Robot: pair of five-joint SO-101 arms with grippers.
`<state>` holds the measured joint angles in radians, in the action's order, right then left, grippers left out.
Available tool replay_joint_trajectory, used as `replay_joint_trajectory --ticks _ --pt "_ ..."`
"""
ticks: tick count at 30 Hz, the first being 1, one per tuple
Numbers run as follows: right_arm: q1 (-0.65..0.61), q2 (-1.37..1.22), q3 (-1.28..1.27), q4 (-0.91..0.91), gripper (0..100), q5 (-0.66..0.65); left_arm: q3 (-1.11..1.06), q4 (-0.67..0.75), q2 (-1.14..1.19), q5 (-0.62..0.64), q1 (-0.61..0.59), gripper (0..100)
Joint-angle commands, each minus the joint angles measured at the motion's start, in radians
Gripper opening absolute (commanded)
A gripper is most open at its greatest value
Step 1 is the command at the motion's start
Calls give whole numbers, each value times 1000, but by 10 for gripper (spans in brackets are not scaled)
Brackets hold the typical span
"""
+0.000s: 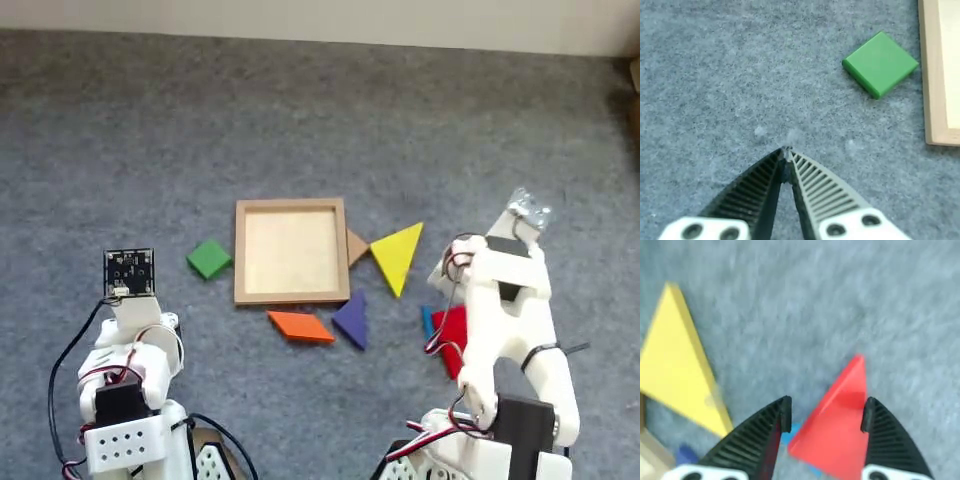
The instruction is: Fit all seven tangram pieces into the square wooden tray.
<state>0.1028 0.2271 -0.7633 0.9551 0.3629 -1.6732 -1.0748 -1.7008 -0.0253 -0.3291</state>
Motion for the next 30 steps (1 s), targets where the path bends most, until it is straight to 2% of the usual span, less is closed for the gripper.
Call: replay_joint_trajectory --ticks 1,22,30 --pt "-85 48 -2 50 224 18 -8 20 -13 -3 -13 8" --pt "-13 47 -154 48 225 9 -8 14 -13 -3 -13 8" --pt "-10 50 -193 54 200 -57 -10 14 -13 -3 -13 8"
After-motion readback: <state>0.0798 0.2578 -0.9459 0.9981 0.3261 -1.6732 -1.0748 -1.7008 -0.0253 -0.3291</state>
